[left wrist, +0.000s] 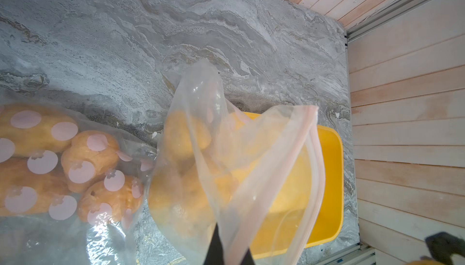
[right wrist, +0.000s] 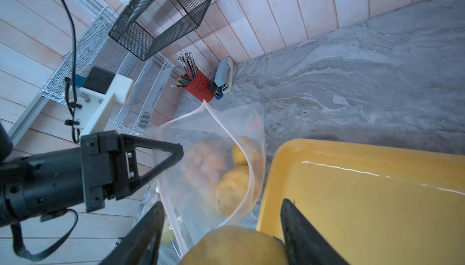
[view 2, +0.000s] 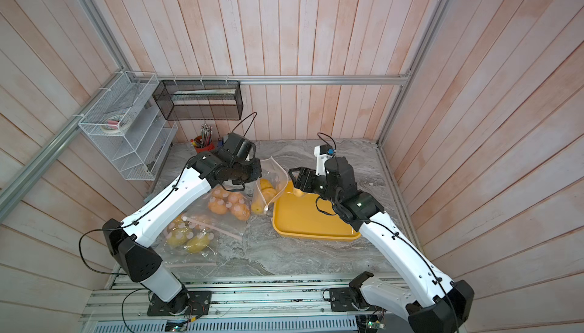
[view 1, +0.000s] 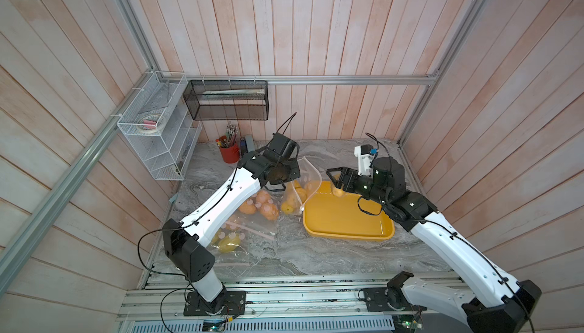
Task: Put the potatoes into a zipper bag and zip it
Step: Place the potato into the zipper food storage bag.
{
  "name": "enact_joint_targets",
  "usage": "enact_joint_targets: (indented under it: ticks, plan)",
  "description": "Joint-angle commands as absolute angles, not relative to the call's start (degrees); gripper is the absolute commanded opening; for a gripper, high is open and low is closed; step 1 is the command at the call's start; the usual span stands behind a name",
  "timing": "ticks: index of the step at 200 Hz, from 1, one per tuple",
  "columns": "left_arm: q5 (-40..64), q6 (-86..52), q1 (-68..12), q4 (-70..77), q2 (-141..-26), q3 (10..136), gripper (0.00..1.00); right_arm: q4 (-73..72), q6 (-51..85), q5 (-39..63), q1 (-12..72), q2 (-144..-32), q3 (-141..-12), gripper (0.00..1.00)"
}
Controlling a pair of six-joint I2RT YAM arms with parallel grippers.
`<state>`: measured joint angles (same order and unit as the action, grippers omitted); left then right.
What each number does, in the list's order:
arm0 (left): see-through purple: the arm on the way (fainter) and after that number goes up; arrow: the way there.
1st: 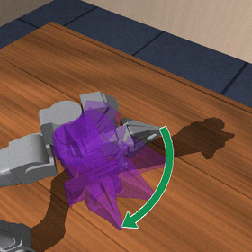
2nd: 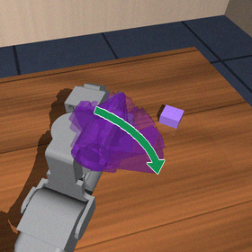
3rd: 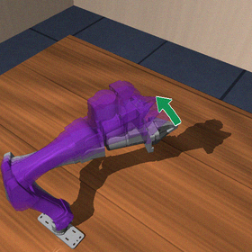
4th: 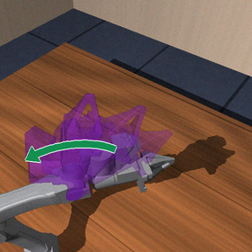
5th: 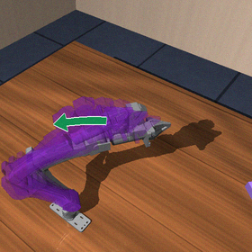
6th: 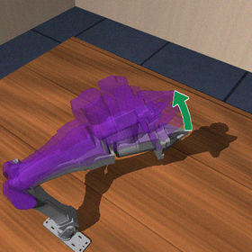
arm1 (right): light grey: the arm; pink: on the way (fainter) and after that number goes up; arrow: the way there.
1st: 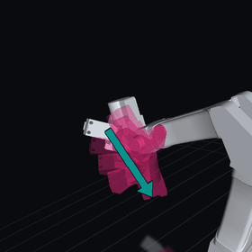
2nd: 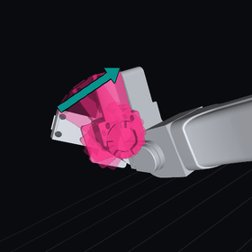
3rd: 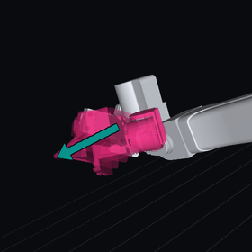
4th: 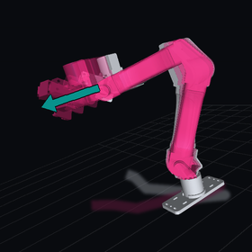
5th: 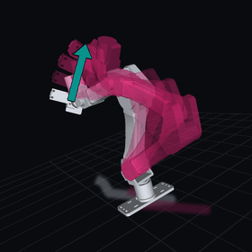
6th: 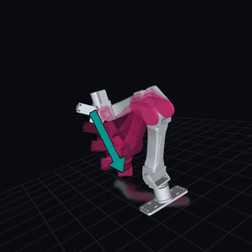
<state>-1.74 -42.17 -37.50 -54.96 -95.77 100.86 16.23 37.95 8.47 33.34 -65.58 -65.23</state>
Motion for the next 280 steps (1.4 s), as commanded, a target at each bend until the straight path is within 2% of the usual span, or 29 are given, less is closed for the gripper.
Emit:
enact_joint_targets:
  ticks: [1,85,134,185,258,280]
  plan:
    - [-1.9,-41.2,-37.2,-53.7,-94.1,100.1,0.00,12.4,36.4,10.0,35.1,-70.9,-68.6,0.40]
    - [-1.5,-41.1,-37.2,-53.3,-93.4,99.8,0.00,10.1,34.2,7.5,39.5,-86.3,-78.1,0.38]
    - [-1.4,-41.0,-37.2,-53.1,-93.2,99.7,0.00,10.2,34.3,5.3,39.7,-89.7,-78.1,0.40]
    - [-1.4,-41.0,-37.2,-53.0,-93.1,99.6,0.00,9.9,33.8,3.5,40.8,-89.3,-76.5,0.62]
    - [-1.4,-41.0,-37.2,-53.1,-93.1,99.6,0.00,11.3,33.7,1.8,42.3,-86.7,-76.2,0.88]
    - [-1.6,-41.0,-37.1,-53.2,-93.2,99.6,0.00,12.3,33.3,0.8,42.8,-85.6,-76.7,0.90]
